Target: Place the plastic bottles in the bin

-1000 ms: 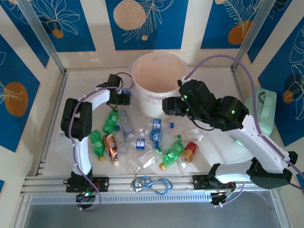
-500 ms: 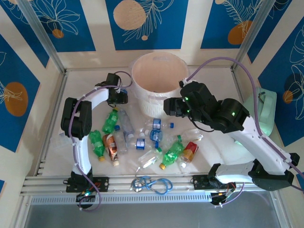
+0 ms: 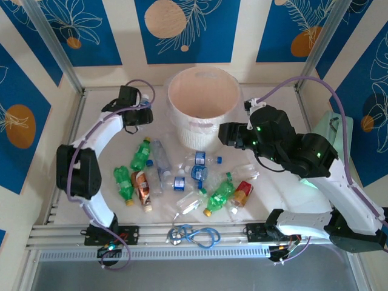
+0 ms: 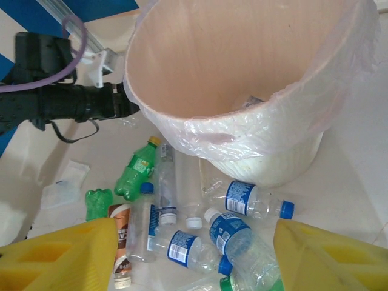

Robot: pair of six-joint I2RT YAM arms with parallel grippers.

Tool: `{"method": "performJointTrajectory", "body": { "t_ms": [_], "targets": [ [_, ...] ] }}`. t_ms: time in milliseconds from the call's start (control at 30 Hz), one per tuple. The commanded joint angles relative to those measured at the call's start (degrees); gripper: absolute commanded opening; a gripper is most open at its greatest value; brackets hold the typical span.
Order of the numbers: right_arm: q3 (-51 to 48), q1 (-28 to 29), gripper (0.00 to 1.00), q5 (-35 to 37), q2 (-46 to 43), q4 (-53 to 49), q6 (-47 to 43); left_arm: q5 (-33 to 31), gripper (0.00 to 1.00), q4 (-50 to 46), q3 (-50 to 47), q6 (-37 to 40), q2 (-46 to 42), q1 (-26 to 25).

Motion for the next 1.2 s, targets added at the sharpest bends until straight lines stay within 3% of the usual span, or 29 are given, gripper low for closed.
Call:
{"method": "performJointTrajectory", "body": {
  "t_ms": [0, 200, 333, 500, 667, 800, 933, 1167],
  "targets": [
    [-0.9, -0.3, 0.69, -1.8, -0.8, 2.3, 1.0, -3.8, 0.54, -2.5, -2.4, -3.7, -6.3, 1.2],
    [2.1, 0.4, 0.69, -8.1, 2.1, 5.3, -2.7, -2.0, 0.51, 1.9, -6.7, -3.9, -22.6, 0.9],
    [6.5, -0.2, 0.69, -13.5, 5.6, 6.4, -3.5, 6.5, 0.52, 5.7, -9.6, -1.0, -32.4, -0.1],
    [9.1, -6.4, 0.7, -29.9, 8.5, 11.1, -0.6, 17.2, 0.51, 5.6, -10.0, 5.7, -39.1, -4.4],
    [11.7, -11.8, 0.7, -41.6, 11.4, 14.7, 1.6, 28.1, 0.49, 7.4, -10.0, 10.3, -39.8, -12.6],
    [15.4, -13.4, 0.7, -43.7, 13.6, 12.0, 1.2, 34.6, 0.48, 6.5, -6.7, 11.0, -37.1, -16.0],
    [17.7, -14.9, 0.76, -45.5, 15.5, 9.0, 0.7, 36.1, 0.48, 1.9, -2.8, 14.3, -34.4, -19.1],
    [18.5, -16.4, 0.74, -47.4, 17.5, 8.0, 0.8, 36.0, 0.49, -3.0, 0.8, 17.8, -32.4, -22.3]
  ]
}}
